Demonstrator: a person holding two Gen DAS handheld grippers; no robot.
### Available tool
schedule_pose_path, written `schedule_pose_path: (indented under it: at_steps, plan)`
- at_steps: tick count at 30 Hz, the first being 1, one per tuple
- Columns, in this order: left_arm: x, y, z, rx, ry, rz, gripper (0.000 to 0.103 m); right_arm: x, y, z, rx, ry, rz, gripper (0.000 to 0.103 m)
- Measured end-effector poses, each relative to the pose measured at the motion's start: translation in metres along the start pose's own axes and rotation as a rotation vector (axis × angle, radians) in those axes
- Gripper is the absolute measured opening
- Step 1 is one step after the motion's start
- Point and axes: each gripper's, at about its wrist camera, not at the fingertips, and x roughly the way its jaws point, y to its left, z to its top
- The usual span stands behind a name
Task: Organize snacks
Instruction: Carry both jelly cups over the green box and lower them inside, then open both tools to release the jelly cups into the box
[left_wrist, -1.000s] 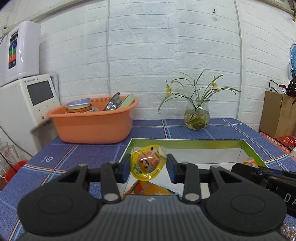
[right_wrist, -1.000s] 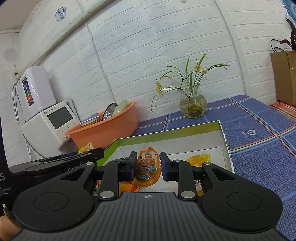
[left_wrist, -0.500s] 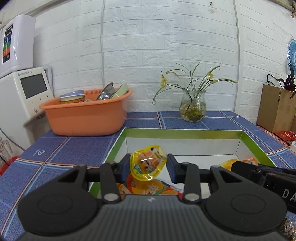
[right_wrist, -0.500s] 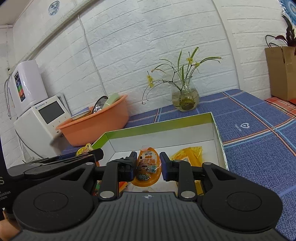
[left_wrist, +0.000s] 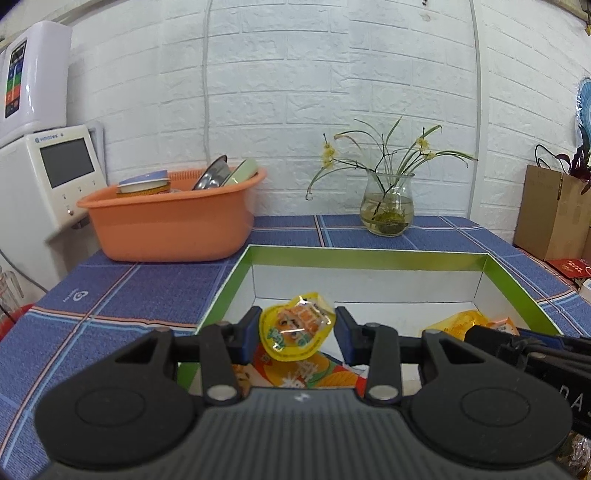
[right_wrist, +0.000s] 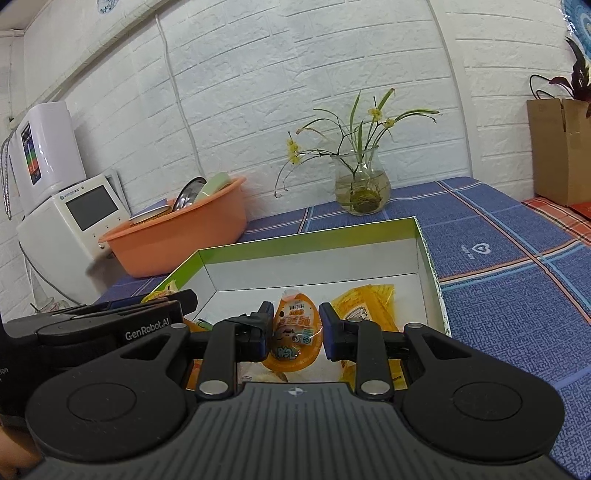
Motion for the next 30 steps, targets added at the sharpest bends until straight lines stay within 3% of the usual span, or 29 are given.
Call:
schedule_pose_path:
  at_steps: [5,6,9,18,26,30]
  plan:
    - [-0.002,-0.001,-0.001,-0.003,-0.013,-0.010,0.042,0.000,-0.001,-0.001,0.001,-0.004,-0.004,0.053]
    - [-0.002,-0.002,-0.001,0.003,-0.013,-0.007,0.042,0.001,-0.001,-0.001,0.008,0.001,-0.003,0.062]
    - [-0.001,-0.001,-0.001,0.000,-0.010,-0.006,0.044,0.002,-0.004,-0.002,0.036,0.019,0.015,0.073]
    - [-0.003,0.002,0.000,-0.011,-0.017,0.004,0.061,-0.001,-0.003,-0.001,0.044,0.004,0.026,0.080]
    - [-0.009,0.010,0.004,-0.035,-0.016,0.015,0.064,-0.012,-0.008,0.008,0.069,-0.006,0.072,0.087]
    - [-0.037,0.021,0.004,-0.041,-0.028,0.021,0.064,-0.045,-0.014,0.017,0.098,-0.040,0.136,0.089]
